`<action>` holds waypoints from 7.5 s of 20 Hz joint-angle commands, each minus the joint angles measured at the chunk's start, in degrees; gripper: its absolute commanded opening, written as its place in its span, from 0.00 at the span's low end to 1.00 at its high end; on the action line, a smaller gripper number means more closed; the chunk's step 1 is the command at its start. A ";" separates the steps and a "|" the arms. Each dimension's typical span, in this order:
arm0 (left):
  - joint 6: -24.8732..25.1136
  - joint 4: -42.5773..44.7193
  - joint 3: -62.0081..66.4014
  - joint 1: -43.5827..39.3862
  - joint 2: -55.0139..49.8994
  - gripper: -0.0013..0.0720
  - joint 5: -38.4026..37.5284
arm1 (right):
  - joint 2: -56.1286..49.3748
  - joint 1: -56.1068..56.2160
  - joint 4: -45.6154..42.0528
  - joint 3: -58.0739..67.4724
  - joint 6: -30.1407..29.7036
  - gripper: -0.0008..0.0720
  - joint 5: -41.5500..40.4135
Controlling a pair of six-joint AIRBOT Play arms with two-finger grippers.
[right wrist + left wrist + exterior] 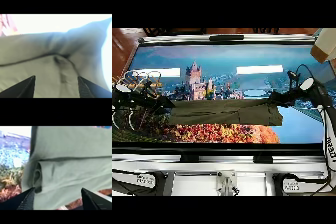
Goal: Fold the shirts.
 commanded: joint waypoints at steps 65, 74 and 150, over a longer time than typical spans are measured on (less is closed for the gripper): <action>2.78 -44.33 4.79 -58.99 -13.77 0.07 32.02 | 28.28 -1.86 15.19 3.28 9.14 0.09 33.35; -6.43 -12.44 4.74 -48.57 -1.46 0.06 23.63 | 27.28 4.35 17.84 3.28 10.64 0.09 20.81; -10.75 1.64 0.59 -0.83 38.82 0.07 4.68 | 6.40 -32.87 -19.10 10.64 13.22 0.09 32.59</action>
